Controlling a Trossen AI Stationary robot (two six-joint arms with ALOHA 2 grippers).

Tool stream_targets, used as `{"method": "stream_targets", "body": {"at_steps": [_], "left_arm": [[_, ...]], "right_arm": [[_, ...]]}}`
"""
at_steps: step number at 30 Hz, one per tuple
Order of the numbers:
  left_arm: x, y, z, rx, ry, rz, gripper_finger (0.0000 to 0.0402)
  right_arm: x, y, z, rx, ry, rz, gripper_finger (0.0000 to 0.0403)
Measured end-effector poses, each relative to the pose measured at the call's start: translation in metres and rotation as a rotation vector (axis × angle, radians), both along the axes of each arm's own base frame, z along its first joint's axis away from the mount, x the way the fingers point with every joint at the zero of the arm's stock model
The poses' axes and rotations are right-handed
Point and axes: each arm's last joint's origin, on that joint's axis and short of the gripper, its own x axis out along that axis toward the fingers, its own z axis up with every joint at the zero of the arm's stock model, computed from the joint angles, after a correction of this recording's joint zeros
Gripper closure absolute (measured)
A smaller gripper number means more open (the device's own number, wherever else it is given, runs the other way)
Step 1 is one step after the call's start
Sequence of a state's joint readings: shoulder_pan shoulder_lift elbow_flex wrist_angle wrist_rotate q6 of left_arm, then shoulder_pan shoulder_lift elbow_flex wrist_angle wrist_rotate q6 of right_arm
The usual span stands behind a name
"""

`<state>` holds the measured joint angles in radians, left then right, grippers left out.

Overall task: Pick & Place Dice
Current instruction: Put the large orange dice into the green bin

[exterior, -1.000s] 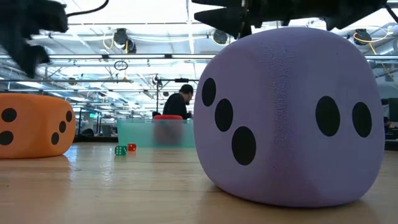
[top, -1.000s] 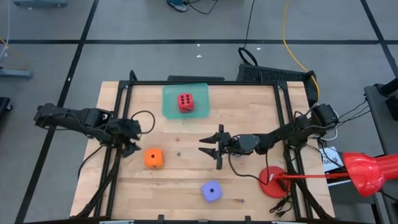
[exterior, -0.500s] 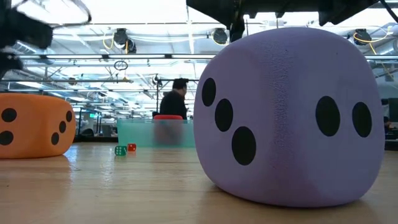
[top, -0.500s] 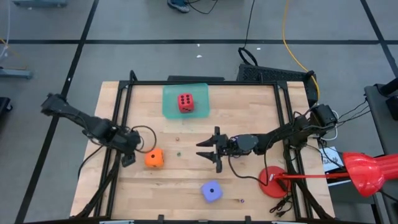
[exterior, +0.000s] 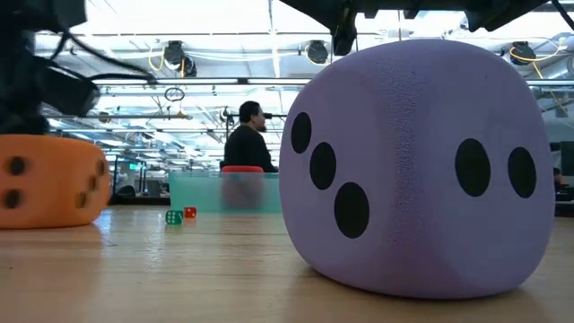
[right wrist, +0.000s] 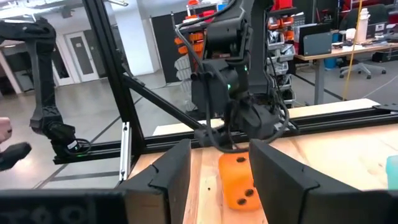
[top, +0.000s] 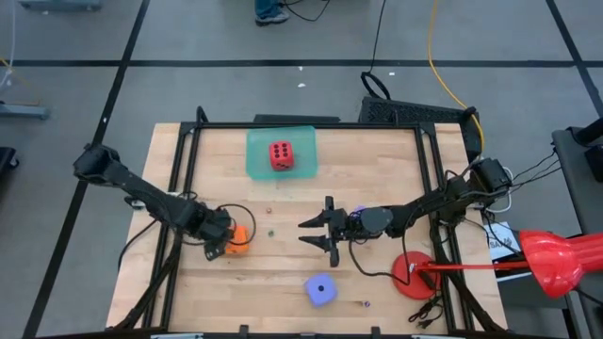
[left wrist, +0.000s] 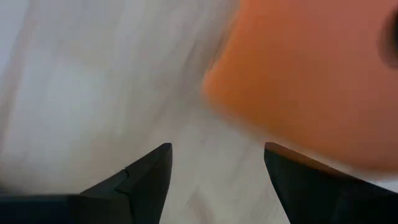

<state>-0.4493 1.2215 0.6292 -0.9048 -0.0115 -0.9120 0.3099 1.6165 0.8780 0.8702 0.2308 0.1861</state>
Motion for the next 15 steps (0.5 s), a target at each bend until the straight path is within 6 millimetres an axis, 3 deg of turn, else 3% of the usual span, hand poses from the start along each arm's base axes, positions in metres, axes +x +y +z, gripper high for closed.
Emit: {"method": "stream_targets", "body": {"at_steps": [9,15], "left_arm": [[0.048,0.008,-0.02,0.057,-0.231,-0.073,0.0135],[0.068,0.017,-0.02,0.046,-0.317,-0.108,0.0135]], "right_arm": [[0.0,0.0,-0.003,-0.005,0.028,0.001,0.025],[0.0,0.0,-0.004,0.0,0.047,0.001,0.025]]}}
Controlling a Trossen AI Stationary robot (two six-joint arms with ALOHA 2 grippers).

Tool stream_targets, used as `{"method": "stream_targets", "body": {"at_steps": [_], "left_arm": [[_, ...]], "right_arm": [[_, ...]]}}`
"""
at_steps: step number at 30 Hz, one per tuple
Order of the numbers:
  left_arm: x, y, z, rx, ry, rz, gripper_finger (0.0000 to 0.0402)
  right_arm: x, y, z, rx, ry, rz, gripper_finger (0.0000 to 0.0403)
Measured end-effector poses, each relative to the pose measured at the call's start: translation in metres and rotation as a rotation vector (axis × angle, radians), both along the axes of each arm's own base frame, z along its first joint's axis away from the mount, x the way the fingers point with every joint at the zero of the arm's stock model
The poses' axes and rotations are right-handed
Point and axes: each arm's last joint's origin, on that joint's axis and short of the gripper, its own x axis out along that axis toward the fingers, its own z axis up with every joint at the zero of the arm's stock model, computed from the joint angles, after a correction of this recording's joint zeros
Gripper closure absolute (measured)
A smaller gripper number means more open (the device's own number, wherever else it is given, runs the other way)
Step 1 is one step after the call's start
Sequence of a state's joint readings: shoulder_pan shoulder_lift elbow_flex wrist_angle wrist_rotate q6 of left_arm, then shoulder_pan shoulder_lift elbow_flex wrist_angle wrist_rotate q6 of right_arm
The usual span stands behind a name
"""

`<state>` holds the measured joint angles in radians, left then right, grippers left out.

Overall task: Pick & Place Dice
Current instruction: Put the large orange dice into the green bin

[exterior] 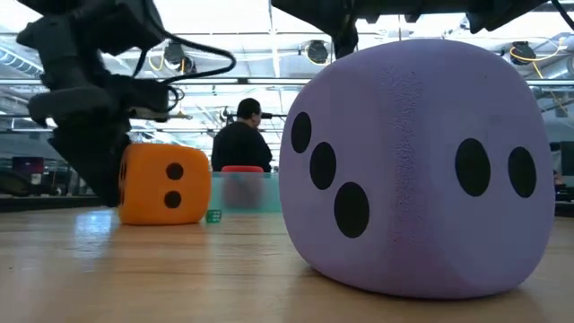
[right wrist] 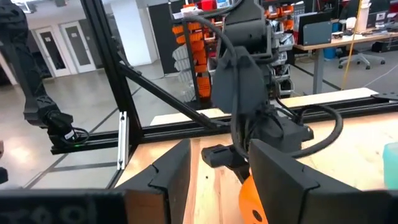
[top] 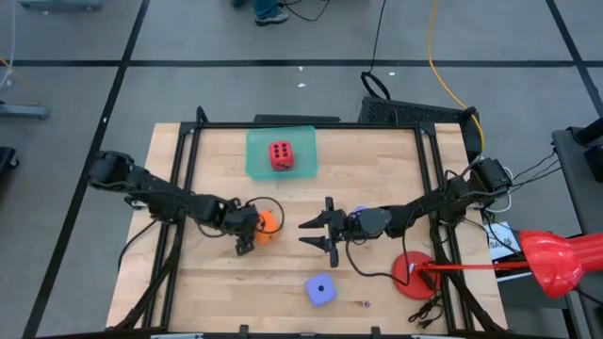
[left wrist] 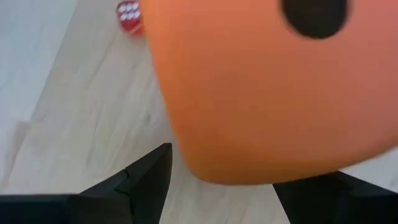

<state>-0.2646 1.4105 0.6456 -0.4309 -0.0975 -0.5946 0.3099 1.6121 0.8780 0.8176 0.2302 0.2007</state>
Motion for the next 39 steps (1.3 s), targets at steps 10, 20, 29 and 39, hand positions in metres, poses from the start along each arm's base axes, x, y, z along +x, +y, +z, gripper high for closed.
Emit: {"method": "stream_targets", "body": {"at_steps": [10,20,29,39], "left_arm": [[-0.021,-0.001,0.026,0.143,0.09,0.003,0.0135],[-0.019,0.012,0.035,0.241,0.029,-0.036,0.0135],[-0.01,0.023,0.028,0.088,-0.037,-0.213,0.0135],[0.004,0.026,0.033,0.042,-0.202,-0.316,0.0135]], "right_arm": [[-0.004,0.001,-0.006,0.064,0.126,0.0,0.025],[-0.005,0.001,-0.009,0.088,0.158,-0.001,0.025],[-0.006,0.004,-0.009,0.109,0.164,0.053,0.025],[-0.007,0.004,-0.015,0.12,0.229,0.043,0.025]]}}
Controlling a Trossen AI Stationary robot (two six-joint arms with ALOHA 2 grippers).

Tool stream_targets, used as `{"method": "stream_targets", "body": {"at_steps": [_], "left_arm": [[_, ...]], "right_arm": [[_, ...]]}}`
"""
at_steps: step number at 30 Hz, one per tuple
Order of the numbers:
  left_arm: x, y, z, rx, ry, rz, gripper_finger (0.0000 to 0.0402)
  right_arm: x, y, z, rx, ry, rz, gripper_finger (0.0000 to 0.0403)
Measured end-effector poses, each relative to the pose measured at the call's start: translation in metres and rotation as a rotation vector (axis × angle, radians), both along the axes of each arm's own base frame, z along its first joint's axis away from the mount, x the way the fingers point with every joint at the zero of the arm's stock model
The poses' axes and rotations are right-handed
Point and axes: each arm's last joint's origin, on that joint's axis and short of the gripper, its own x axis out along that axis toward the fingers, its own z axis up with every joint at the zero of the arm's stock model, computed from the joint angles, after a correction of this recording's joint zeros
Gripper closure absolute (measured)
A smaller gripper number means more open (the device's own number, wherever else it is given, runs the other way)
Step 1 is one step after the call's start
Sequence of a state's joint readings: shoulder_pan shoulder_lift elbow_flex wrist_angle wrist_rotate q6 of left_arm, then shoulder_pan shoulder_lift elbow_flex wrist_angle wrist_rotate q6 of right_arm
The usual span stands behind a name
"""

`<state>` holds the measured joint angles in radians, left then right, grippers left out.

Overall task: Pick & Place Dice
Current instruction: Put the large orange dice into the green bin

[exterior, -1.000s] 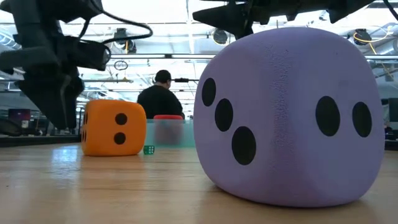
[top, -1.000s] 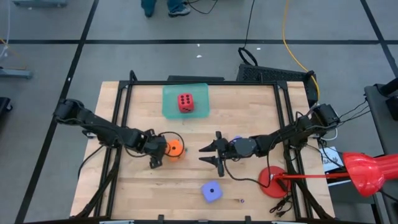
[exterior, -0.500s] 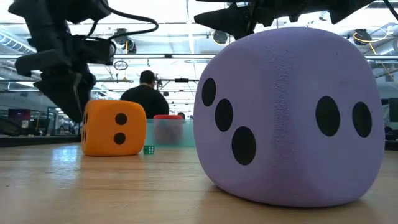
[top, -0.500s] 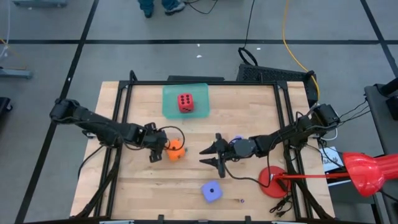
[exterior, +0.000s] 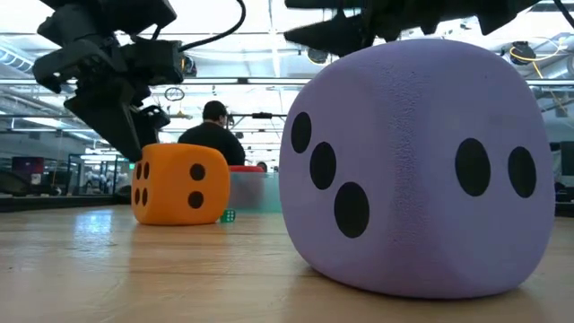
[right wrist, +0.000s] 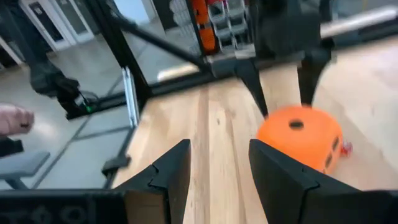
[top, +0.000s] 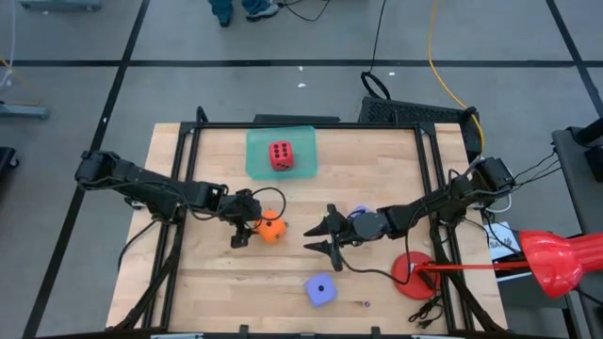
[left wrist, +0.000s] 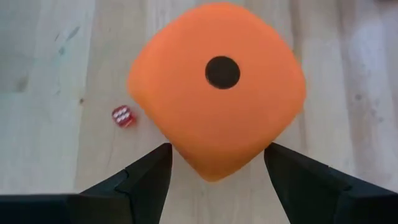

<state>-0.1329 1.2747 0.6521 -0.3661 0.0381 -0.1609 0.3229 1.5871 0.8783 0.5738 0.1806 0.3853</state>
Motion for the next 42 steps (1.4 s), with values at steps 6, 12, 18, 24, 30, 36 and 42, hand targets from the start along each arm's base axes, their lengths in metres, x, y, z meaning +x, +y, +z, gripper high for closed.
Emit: {"method": "stream_targets", "body": {"at_steps": [6,12,18,24,30,36,42], "left_arm": [[0.005,-0.001,-0.005,-0.004,0.002,-0.005,0.0135],[0.016,-0.003,-0.014,-0.003,-0.032,-0.031,0.0135],[0.028,-0.004,-0.02,-0.032,-0.087,-0.071,0.0135],[0.033,-0.002,-0.019,-0.08,-0.124,-0.097,0.0135],[0.035,-0.002,-0.017,-0.086,-0.163,-0.112,0.0135],[0.035,0.0,-0.017,-0.094,-0.155,-0.109,0.0135],[0.035,0.001,-0.018,-0.094,-0.144,-0.1,0.0135]], "right_arm": [[-0.002,-0.001,-0.008,0.013,0.078,-0.015,0.025],[0.003,-0.003,-0.022,0.021,0.129,-0.038,0.025],[0.011,-0.009,-0.04,0.036,0.172,-0.065,0.025],[0.013,-0.013,-0.044,0.014,0.184,-0.072,0.025],[0.011,-0.016,-0.05,-0.013,0.251,-0.087,0.025],[0.01,-0.019,-0.052,-0.035,0.28,-0.11,0.025],[0.013,-0.021,-0.062,-0.054,0.296,-0.139,0.025]]}}
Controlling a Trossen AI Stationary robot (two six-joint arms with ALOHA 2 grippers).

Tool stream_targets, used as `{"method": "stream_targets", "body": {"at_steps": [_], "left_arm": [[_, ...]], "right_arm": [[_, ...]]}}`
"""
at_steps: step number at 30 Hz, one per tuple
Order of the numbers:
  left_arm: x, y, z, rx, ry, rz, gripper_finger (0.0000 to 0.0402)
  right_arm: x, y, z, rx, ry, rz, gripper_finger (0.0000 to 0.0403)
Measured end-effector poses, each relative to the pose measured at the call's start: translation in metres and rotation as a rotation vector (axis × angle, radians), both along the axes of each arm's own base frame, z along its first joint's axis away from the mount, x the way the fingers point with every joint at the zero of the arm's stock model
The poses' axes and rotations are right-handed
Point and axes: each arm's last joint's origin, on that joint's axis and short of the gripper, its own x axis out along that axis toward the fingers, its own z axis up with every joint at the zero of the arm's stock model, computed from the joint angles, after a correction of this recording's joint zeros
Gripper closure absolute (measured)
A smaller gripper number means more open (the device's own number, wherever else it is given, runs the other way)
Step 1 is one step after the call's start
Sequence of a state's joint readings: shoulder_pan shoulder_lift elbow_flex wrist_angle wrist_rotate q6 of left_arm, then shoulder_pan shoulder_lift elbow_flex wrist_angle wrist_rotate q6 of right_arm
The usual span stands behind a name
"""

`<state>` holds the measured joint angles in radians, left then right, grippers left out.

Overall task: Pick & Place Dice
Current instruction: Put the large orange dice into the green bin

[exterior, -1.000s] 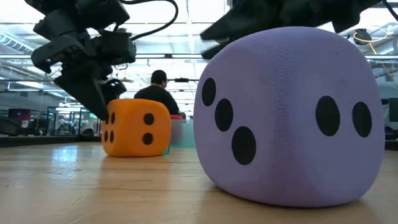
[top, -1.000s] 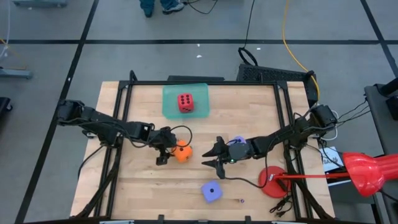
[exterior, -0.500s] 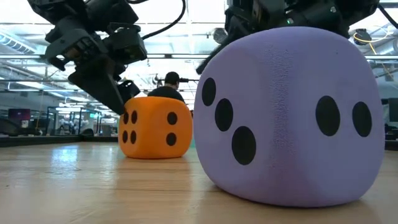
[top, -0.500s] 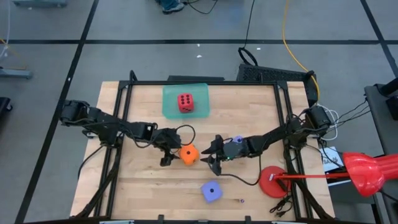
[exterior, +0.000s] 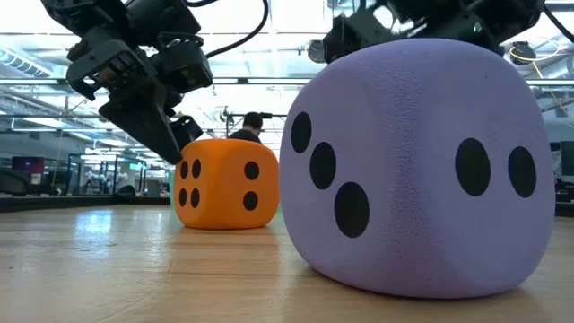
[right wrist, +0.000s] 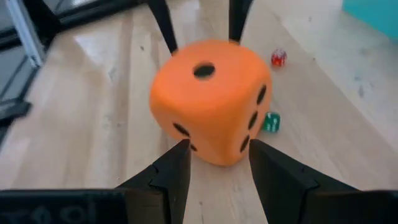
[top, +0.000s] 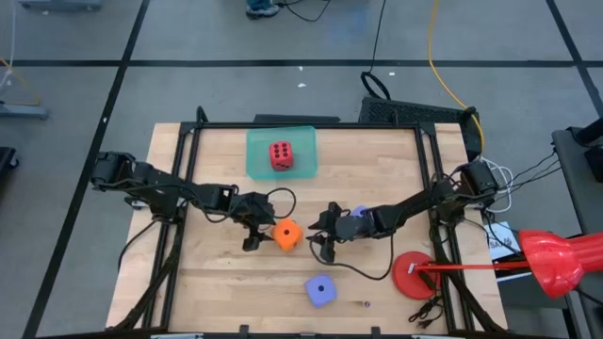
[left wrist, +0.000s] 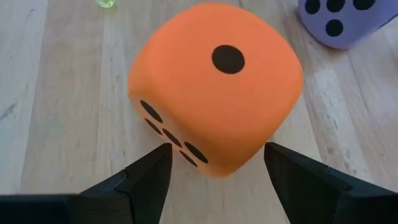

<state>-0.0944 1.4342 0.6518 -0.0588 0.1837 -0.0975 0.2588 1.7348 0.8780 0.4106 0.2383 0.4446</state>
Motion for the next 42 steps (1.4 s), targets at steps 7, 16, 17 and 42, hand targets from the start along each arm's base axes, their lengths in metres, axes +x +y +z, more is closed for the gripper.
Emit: {"method": "stream_targets", "body": {"at_steps": [7,16,17,42], "left_arm": [[-0.002,0.0,-0.001,0.002,0.023,0.001,0.0135],[-0.001,0.0,-0.003,0.009,0.031,0.008,0.0135],[0.0,0.0,-0.006,0.006,0.039,0.012,0.0135],[0.02,0.002,-0.035,-0.032,0.014,0.01,0.0135]], "right_arm": [[0.007,-0.006,-0.016,0.019,0.007,-0.027,0.025],[0.009,-0.006,-0.014,0.016,-0.026,-0.021,0.025],[0.009,-0.006,-0.014,0.017,-0.024,-0.023,0.025],[0.018,-0.006,-0.03,0.061,-0.079,-0.017,0.025]]}}
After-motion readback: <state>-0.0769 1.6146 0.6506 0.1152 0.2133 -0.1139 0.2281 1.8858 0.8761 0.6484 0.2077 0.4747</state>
